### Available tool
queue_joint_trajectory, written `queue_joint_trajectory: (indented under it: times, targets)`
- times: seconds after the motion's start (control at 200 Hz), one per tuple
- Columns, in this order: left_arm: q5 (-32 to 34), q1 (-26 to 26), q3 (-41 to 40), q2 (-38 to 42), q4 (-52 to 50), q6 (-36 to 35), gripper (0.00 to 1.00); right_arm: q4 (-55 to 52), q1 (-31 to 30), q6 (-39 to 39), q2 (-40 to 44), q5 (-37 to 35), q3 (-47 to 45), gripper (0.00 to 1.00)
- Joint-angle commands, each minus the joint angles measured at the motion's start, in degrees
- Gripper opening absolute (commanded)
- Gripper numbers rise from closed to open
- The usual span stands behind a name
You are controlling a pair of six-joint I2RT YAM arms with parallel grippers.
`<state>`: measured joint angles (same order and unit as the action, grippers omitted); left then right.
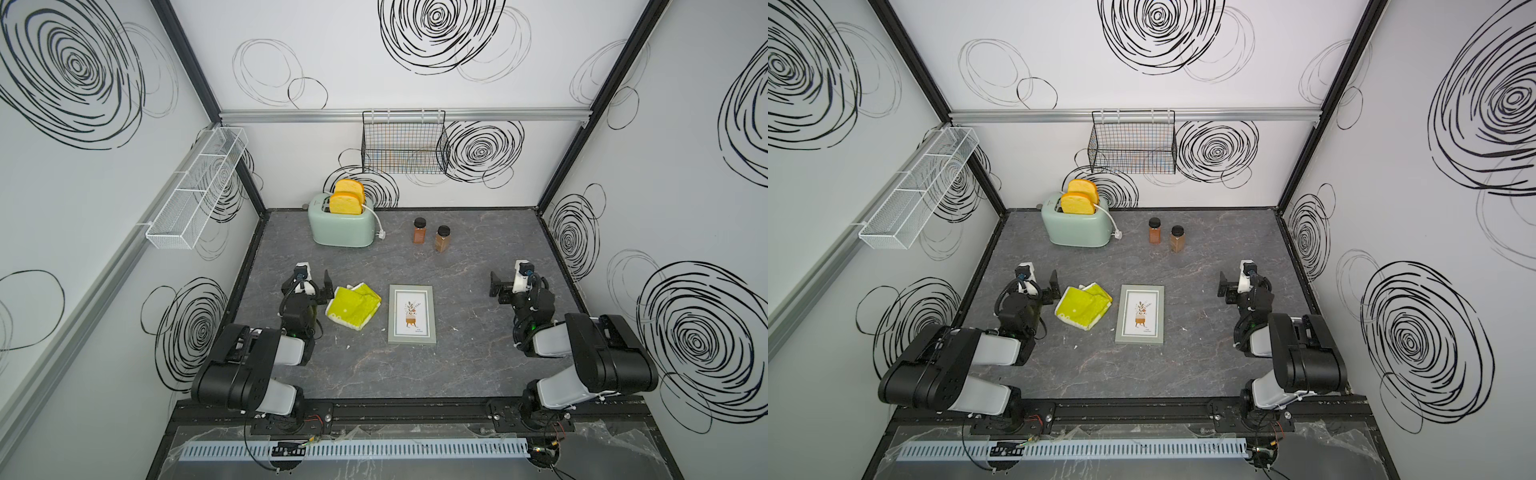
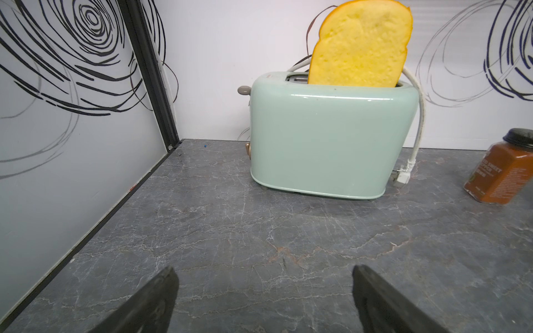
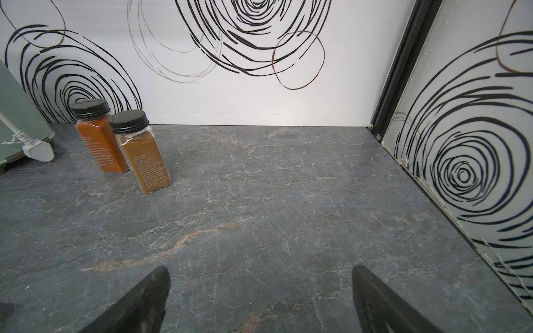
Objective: Wipe the picture frame with a cloth
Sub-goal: Pick up the cleaning item at the center of the board.
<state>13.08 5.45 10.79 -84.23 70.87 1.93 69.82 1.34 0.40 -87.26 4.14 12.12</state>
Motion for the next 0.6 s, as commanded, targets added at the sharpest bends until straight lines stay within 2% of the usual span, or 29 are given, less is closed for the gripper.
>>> queue_joint_trajectory:
  times: [0.0,0.32,0.36,0.4,0.435,0.505,0.545,0.595]
  targets:
    - [0.11,-0.53,0.29,0.17,4.25,-0.47,0.98,0.58,0.33,-0.55,0.42,0.70,0.78,0.99]
    - [-1.50,-1.21,0.54,0.20,3.67,-0.18,0.98,-0.31,0.57,-0.58,0.13,1.71,1.24,0.99]
    - [-5.50,-2.08,1.01,0.13,2.64,-0.77,0.98,-0.39,0.67,-0.59,0.12,1.88,1.38,1.00]
    - [-12.22,-3.47,2.13,0.14,0.48,-1.54,0.98,-0.41,0.75,-0.55,0.05,2.01,1.40,0.93]
    - [-13.57,-4.05,2.14,0.12,0.98,-1.25,1.00,-0.39,0.76,-0.49,0.15,2.01,1.33,0.86]
    - [-13.14,-3.80,1.74,0.38,1.23,-1.41,0.92,-0.15,0.76,-0.50,0.16,1.94,1.15,0.76]
    - [-11.63,-3.66,2.14,0.64,0.50,-0.88,0.78,-0.08,0.60,-0.29,0.58,0.70,1.05,0.67]
    - [-6.69,-2.72,3.19,2.80,-3.06,-0.23,0.65,-2.22,0.14,0.16,1.76,-1.66,1.87,0.62]
